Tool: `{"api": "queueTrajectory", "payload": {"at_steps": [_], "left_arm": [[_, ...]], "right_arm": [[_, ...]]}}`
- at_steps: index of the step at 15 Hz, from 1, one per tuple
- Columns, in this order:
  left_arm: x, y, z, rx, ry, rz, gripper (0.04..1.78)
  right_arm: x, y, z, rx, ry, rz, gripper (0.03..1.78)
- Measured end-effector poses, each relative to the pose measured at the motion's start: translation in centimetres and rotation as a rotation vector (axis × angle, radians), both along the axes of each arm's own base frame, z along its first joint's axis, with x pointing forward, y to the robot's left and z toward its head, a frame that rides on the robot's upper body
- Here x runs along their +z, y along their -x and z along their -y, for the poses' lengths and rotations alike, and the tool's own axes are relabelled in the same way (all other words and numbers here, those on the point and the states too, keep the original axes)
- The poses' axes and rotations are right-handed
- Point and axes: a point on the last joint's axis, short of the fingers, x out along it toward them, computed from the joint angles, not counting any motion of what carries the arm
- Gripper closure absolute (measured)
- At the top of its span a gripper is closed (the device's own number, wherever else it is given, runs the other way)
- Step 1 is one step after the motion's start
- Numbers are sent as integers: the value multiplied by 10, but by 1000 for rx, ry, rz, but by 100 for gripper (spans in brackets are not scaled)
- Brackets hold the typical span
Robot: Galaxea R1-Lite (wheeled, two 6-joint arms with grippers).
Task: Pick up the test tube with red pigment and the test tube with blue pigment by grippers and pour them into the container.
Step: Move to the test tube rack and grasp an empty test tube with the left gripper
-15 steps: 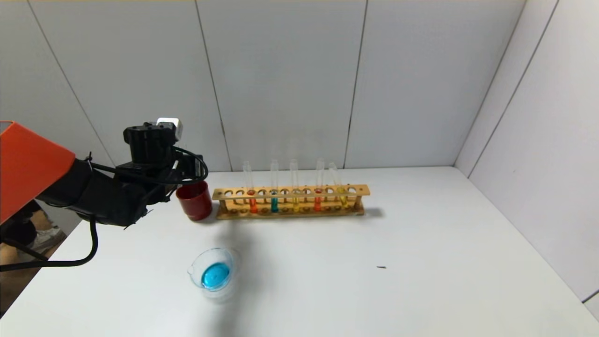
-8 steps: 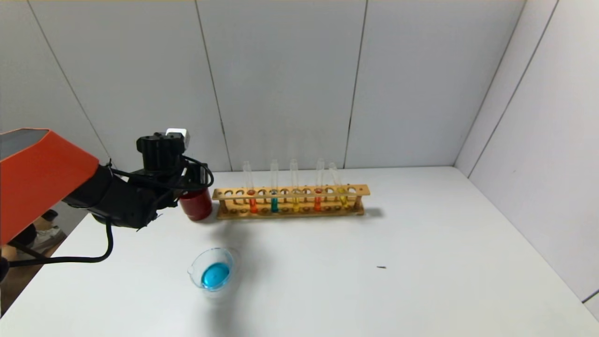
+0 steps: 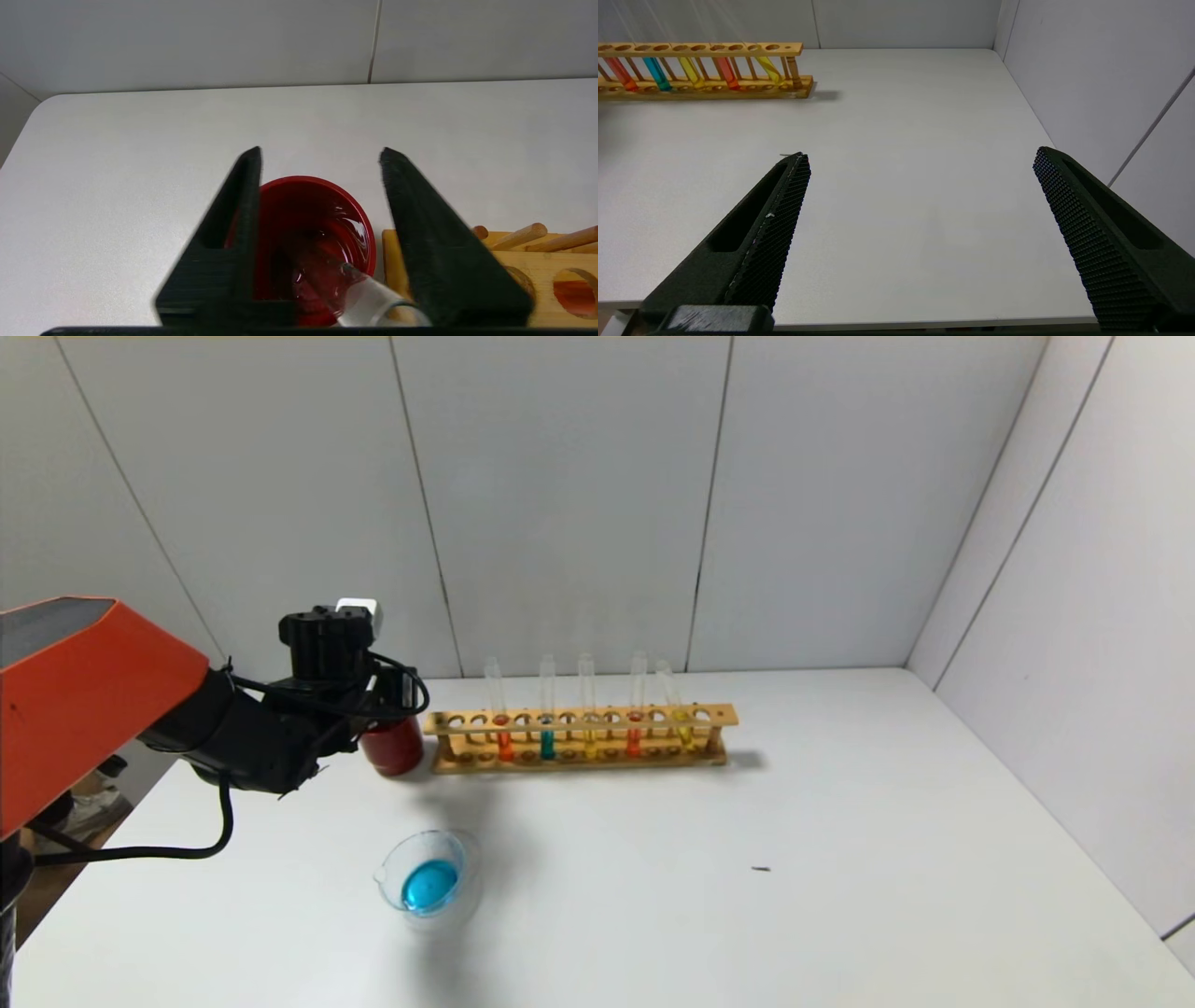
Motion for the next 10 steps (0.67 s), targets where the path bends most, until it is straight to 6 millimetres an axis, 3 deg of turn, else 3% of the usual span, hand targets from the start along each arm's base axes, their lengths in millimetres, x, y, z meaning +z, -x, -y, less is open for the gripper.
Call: {"api": "queueTrajectory", "payload": {"at_steps": [2,5,10], "left_arm": [[1,0,0,0,-1,1,50],[11,4,-1,-1,-5,13,17],[57,27,-3,-23,-21,40,7]], "right_arm": [[0,0,0,0,0,0,6],[0,0,0,0,0,0,6],[0,0,0,0,0,0,6]]}}
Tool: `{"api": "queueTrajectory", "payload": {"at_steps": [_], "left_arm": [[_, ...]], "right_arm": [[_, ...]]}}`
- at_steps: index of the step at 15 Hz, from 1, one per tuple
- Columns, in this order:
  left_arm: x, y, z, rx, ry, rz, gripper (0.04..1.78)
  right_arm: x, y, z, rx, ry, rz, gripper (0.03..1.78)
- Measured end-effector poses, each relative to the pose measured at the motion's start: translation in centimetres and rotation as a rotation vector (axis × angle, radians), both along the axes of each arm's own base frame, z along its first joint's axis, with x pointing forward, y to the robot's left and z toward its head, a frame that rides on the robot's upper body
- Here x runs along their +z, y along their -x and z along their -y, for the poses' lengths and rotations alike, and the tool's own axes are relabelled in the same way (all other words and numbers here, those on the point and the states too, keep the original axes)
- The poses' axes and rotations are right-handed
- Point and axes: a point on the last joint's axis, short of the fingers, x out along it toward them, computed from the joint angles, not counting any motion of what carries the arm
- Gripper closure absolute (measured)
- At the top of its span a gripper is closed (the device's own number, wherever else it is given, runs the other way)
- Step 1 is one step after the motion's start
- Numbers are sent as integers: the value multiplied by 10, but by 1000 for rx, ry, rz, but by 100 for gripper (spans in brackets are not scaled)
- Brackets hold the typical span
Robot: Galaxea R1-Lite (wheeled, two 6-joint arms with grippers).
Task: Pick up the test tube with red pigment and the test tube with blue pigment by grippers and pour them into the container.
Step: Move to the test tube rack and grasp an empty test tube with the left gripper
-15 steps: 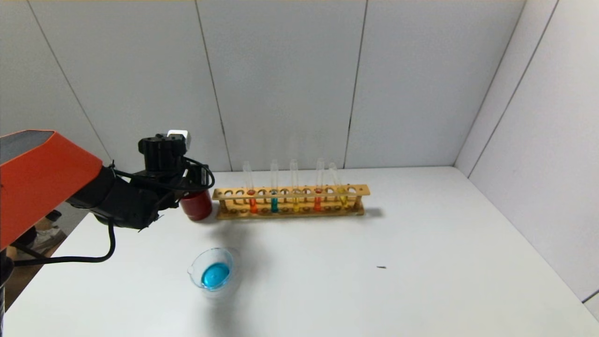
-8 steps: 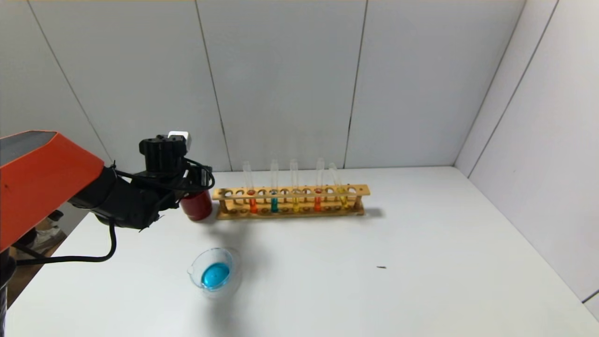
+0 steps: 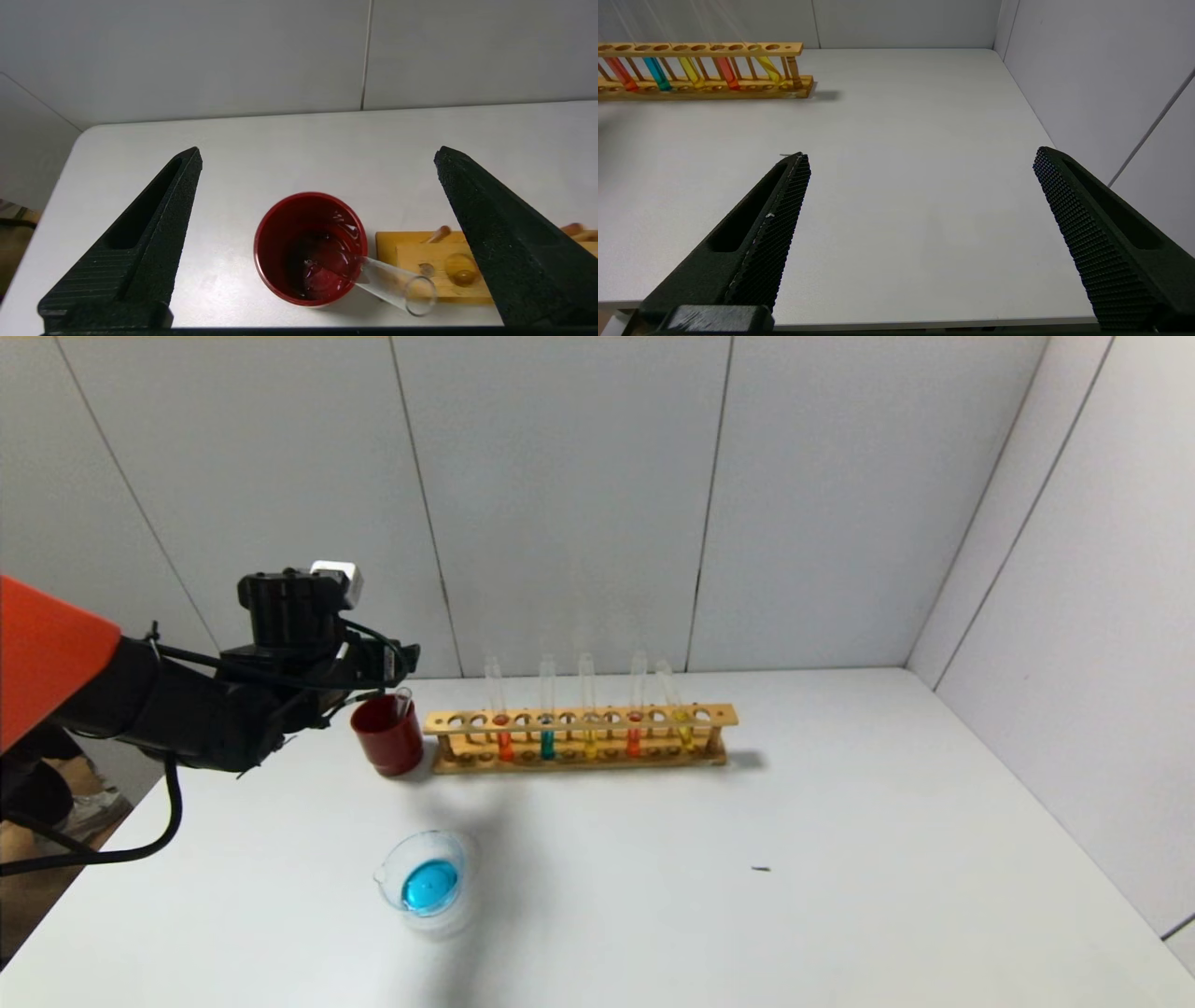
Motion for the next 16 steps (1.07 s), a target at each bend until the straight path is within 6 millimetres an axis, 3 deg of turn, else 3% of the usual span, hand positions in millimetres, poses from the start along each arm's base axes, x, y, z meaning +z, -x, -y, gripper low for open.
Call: {"api": "queueTrajectory", "payload": {"at_steps": [3,6,11,13,16], "left_arm": [[35,25,5,-49,-13,73,7],[49,63,15,-111,-39,87,7],[36,128,45,-284,-32,34,7],[27,137,54,-321,-6,3,7],[11,132,69,-326,86,-56,7]], "right_arm": [[0,0,0,0,0,0,6],[0,0,0,0,0,0,6],[0,0,0,0,0,0,6],[0,0,0,0,0,0,6],[0,0,0,0,0,0,6]]}}
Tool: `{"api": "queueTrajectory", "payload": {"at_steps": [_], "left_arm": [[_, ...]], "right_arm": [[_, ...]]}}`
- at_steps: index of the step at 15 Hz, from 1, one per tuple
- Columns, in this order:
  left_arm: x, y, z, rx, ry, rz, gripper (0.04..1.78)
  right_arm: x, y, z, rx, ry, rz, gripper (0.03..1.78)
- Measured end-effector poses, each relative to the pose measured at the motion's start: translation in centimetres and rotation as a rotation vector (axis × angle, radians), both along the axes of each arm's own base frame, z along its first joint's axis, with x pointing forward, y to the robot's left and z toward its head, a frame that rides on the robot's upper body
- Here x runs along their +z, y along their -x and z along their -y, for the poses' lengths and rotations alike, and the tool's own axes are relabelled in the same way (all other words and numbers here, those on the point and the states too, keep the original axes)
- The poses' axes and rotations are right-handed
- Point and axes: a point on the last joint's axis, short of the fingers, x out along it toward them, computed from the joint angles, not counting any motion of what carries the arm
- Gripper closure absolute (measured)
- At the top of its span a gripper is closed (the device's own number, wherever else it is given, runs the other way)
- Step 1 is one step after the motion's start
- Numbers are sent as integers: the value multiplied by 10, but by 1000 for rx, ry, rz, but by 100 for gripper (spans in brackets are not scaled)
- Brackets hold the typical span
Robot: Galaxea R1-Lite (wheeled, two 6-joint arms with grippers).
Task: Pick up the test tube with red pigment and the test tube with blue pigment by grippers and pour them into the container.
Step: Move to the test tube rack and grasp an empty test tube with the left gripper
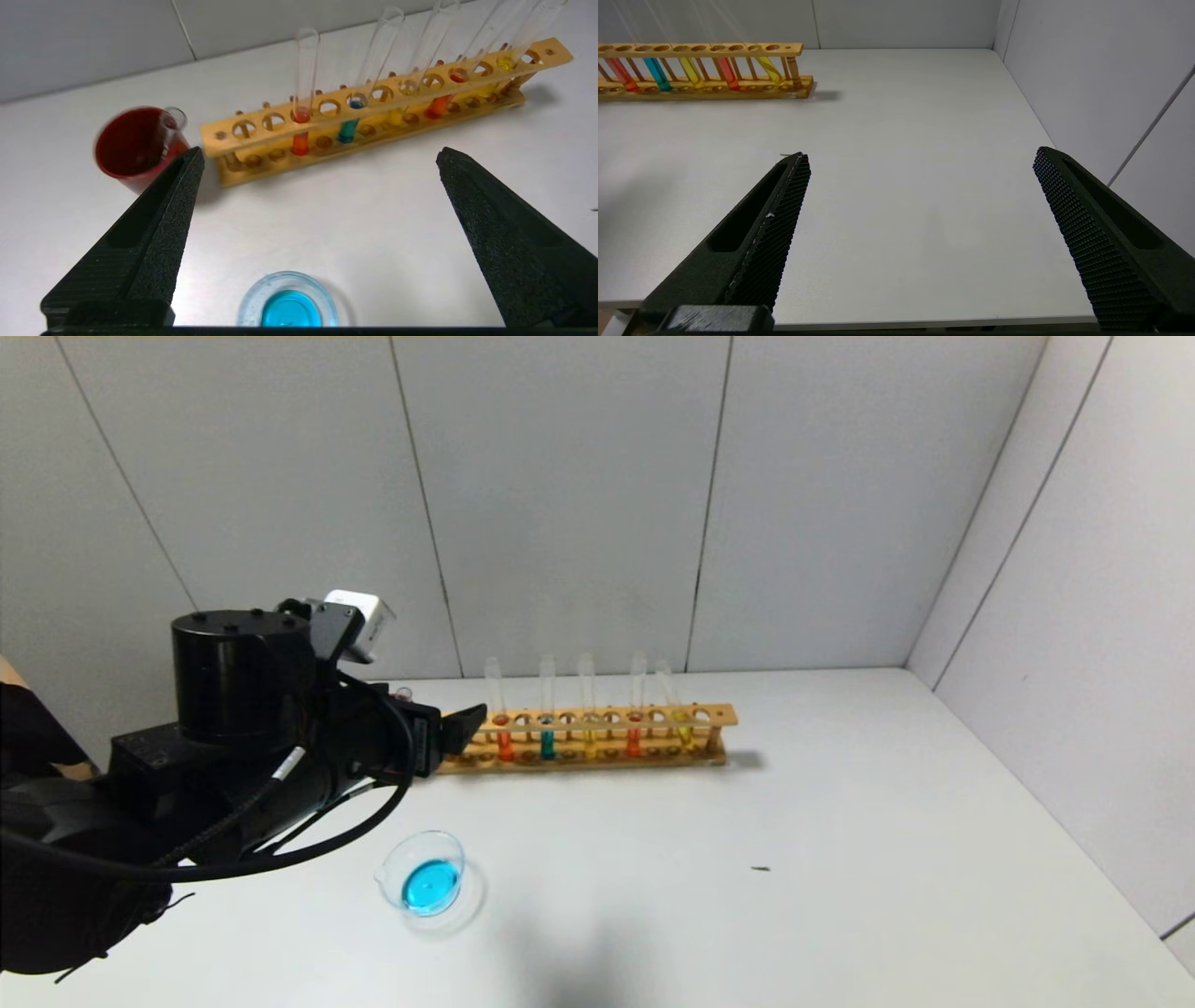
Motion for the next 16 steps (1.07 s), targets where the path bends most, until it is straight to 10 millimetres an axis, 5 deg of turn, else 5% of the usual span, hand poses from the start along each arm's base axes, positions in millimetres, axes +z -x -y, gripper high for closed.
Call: {"api": "queueTrajectory", "payload": {"at_steps": [10,16], "left_arm": [[-25,-93,17,79,52,21,7],[-48,-122,22,86,40,-7,11]], "right_arm": [[0,0,0,0,1,0,6],[0,0,0,0,0,0,6]]}}
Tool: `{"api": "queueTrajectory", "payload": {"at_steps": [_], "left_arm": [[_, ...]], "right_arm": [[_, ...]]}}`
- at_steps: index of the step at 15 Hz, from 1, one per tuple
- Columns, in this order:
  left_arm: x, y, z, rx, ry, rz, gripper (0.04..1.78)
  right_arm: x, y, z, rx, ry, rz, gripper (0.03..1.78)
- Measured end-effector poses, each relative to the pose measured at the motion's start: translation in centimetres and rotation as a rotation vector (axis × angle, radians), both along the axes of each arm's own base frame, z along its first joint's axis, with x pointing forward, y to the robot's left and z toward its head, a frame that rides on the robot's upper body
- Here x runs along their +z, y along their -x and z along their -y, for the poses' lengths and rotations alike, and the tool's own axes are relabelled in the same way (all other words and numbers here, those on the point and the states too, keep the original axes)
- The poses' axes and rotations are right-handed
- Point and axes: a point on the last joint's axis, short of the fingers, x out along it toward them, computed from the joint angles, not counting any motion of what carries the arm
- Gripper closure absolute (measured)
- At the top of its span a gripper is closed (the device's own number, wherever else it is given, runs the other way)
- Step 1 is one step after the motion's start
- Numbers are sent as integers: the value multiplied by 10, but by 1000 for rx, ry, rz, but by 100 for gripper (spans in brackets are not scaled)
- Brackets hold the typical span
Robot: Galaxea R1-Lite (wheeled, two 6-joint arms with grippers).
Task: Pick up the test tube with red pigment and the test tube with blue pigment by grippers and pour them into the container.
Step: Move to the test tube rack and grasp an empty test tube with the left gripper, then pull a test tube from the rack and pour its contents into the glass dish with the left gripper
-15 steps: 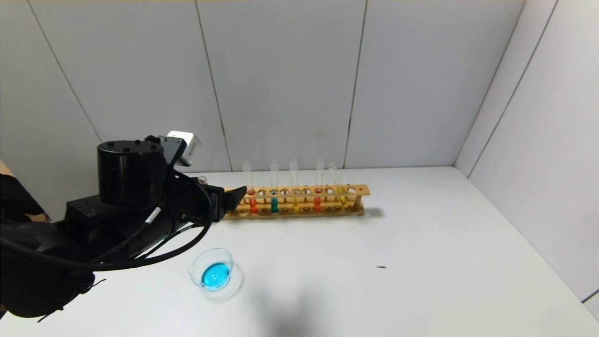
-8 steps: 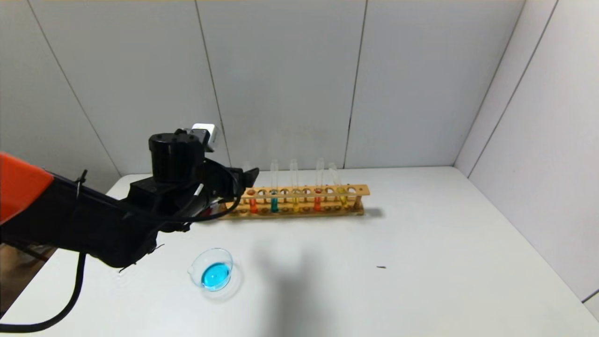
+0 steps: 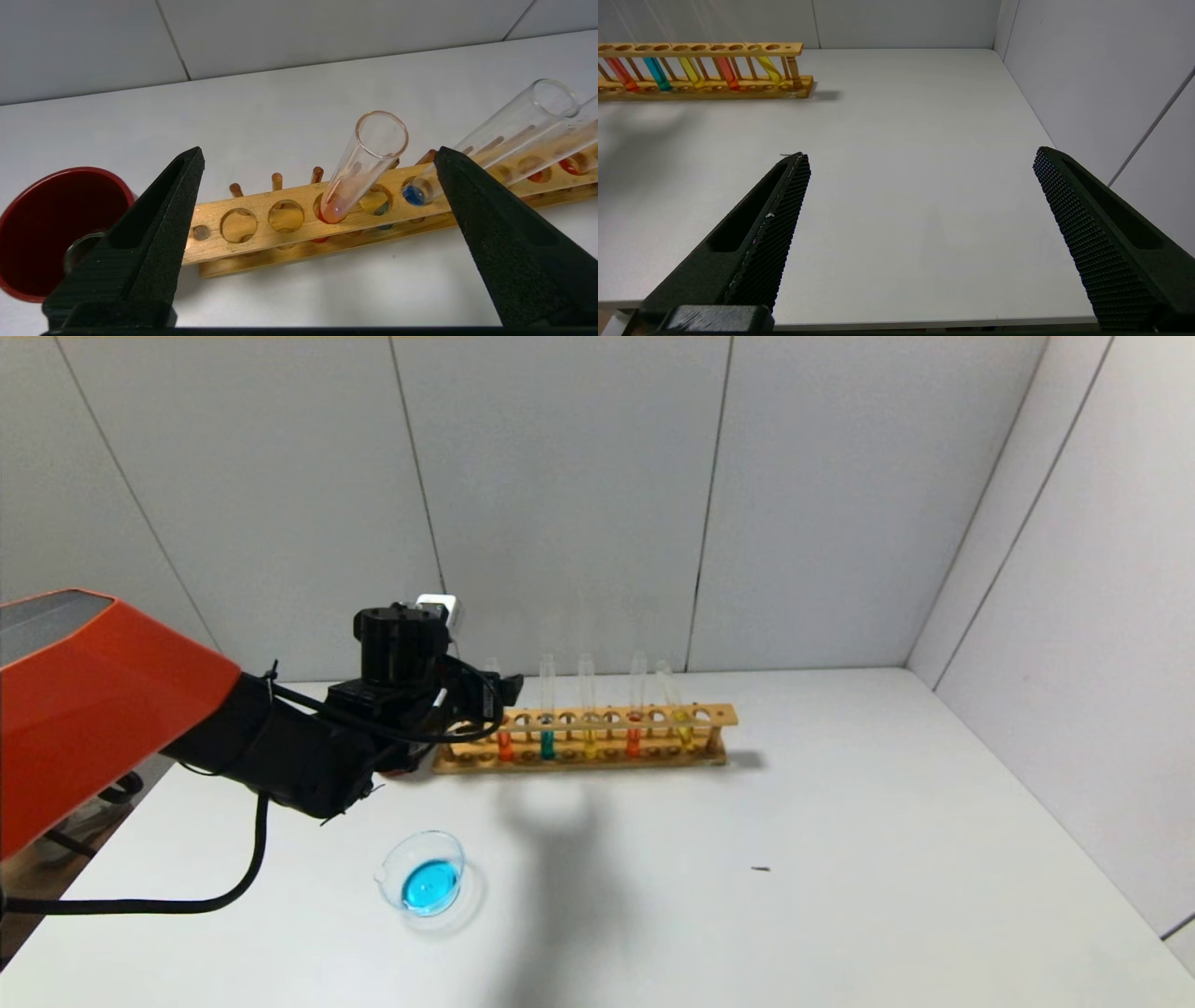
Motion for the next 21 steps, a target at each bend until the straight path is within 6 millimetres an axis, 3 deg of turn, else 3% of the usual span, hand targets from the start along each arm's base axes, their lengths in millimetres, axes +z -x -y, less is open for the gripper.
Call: {"api": "queueTrajectory", "payload": {"at_steps": [3,8,10,17,21], "left_arm": [[-5,-10,1,4,3,3,37],[-14,-17,5,-1,1,-5,123],[-15,-17,6,-4,0,-8,148],[-14,-15,9,-10,-4,-5,152],[12,-5,13,-33,-12,53,152]], "right_arm": [[0,0,0,0,0,0,6],[0,0,0,0,0,0,6],[0,0,0,0,0,0,6],[0,0,0,0,0,0,6],[0,0,0,0,0,0,6]]}}
